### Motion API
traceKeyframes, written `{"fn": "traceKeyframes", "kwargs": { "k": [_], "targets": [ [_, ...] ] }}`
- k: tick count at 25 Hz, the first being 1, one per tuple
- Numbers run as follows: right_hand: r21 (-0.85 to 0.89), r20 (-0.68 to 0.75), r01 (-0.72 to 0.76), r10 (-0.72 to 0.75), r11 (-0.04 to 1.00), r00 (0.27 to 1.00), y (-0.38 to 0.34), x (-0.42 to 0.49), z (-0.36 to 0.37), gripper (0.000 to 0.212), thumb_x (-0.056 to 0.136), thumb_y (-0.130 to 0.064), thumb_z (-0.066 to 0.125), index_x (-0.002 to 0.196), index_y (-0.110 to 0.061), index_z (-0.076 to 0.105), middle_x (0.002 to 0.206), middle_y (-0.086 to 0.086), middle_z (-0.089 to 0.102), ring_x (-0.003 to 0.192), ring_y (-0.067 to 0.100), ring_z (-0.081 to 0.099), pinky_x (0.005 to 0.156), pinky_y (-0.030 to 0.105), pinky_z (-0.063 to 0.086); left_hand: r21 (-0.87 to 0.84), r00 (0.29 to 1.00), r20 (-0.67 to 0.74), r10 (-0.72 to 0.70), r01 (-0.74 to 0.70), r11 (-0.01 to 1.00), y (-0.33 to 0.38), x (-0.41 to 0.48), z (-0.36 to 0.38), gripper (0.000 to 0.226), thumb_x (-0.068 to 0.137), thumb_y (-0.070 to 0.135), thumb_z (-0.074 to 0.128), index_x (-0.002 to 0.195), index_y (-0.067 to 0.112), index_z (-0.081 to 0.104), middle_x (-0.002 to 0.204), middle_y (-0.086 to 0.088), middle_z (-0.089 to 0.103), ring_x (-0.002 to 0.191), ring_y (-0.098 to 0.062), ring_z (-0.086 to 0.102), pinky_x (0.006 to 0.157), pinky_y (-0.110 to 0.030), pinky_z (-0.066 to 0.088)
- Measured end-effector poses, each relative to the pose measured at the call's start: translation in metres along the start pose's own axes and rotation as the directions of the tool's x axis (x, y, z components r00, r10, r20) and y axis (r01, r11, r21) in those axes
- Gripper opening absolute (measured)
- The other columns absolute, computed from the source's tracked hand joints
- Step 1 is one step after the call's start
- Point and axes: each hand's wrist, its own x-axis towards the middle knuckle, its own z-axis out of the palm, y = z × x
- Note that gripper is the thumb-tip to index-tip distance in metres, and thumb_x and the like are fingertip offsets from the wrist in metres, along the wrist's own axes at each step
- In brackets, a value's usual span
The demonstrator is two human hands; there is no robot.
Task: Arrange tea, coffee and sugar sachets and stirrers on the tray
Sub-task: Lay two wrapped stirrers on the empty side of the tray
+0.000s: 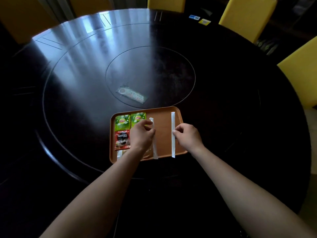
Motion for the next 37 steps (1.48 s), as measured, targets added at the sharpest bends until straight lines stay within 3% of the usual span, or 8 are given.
{"fn": "traceKeyframes", "kwargs": {
  "k": [5,12,17,20,23,29,33,37],
  "targets": [
    [-0.167,0.018,-0.008,0.011,0.986,1.0,-0.007,0.035,0.011,0.016,0.093,-0.029,0.062,0.097,-0.016,0.072,0.101,0.004,0.073,0.094,0.023,0.067,0.082,0.039,0.058,0.17,0.999,-0.009,0.032,-0.03,0.985,0.002,0.026,0.023,0.021,0.087,0.011,0.068,0.106,0.014,0.074,0.096,-0.004,0.075,0.075,-0.011,0.061,0.055,-0.011,0.037],
    [-0.312,0.002,-0.012,0.013,0.95,1.0,0.005,0.04,0.03,0.018,0.091,-0.033,0.063,0.103,-0.021,0.067,0.098,-0.001,0.071,0.088,0.019,0.066,0.07,0.03,0.054,0.294,0.991,0.029,0.128,-0.131,0.947,-0.011,0.032,0.028,0.02,0.088,0.017,0.07,0.108,0.013,0.071,0.103,-0.007,0.067,0.091,-0.023,0.064,0.071,-0.03,0.046],
    [-0.318,-0.016,0.093,-0.104,0.943,0.994,0.016,0.026,0.038,0.017,0.09,-0.03,0.067,0.104,-0.02,0.065,0.094,-0.002,0.07,0.083,0.018,0.066,0.07,0.03,0.056,0.598,0.886,0.257,0.385,-0.459,0.657,-0.025,0.017,0.013,0.039,0.085,0.038,0.073,0.12,0.021,0.068,0.123,-0.003,0.062,0.115,-0.025,0.052,0.088,-0.037,0.044],
    [-0.339,-0.027,0.119,-0.136,0.933,0.99,0.02,0.02,0.045,0.015,0.088,-0.028,0.071,0.1,-0.02,0.065,0.092,-0.001,0.069,0.081,0.017,0.067,0.069,0.031,0.059,0.662,0.848,0.4,0.348,-0.53,0.53,-0.023,0.014,0.012,0.052,0.087,0.049,0.066,0.133,0.026,0.057,0.145,0.0,0.05,0.139,-0.026,0.035,0.1,-0.045,0.037],
    [-0.326,-0.03,0.128,-0.146,0.937,0.989,0.019,0.023,0.045,0.013,0.088,-0.025,0.071,0.1,-0.018,0.068,0.095,0.001,0.068,0.084,0.019,0.065,0.072,0.032,0.058,0.685,0.83,0.457,0.319,-0.557,0.47,-0.023,0.014,0.013,0.054,0.089,0.05,0.061,0.137,0.027,0.052,0.151,0.003,0.044,0.146,-0.025,0.025,0.102,-0.046,0.033],
    [-0.321,-0.018,0.146,-0.16,0.936,0.987,0.016,0.03,0.044,0.017,0.088,-0.023,0.071,0.104,-0.018,0.068,0.101,0.002,0.066,0.09,0.02,0.064,0.077,0.032,0.057,0.684,0.831,0.458,0.317,-0.557,0.471,-0.021,0.016,0.014,0.052,0.089,0.049,0.063,0.136,0.027,0.054,0.148,0.003,0.048,0.145,-0.027,0.026,0.104,-0.047,0.033],
    [-0.3,-0.035,0.135,-0.152,0.944,0.988,0.018,0.027,0.04,0.012,0.088,-0.023,0.07,0.097,-0.017,0.068,0.098,0.002,0.066,0.087,0.022,0.065,0.075,0.034,0.056,0.675,0.824,0.363,0.434,-0.554,0.487,-0.018,0.01,0.007,0.044,0.086,0.046,0.068,0.123,0.023,0.064,0.132,-0.002,0.061,0.133,-0.03,0.044,0.096,-0.047,0.042],
    [-0.195,-0.091,0.111,-0.131,0.974,0.987,0.025,0.017,0.028,0.011,0.088,-0.023,0.067,0.096,-0.017,0.071,0.099,0.002,0.07,0.088,0.021,0.066,0.077,0.036,0.057,0.55,0.886,0.164,0.433,-0.447,0.706,-0.028,0.0,-0.011,0.027,0.085,0.034,0.072,0.109,0.02,0.072,0.109,-0.004,0.068,0.102,-0.028,0.058,0.081,-0.041,0.043]
  ]
}}
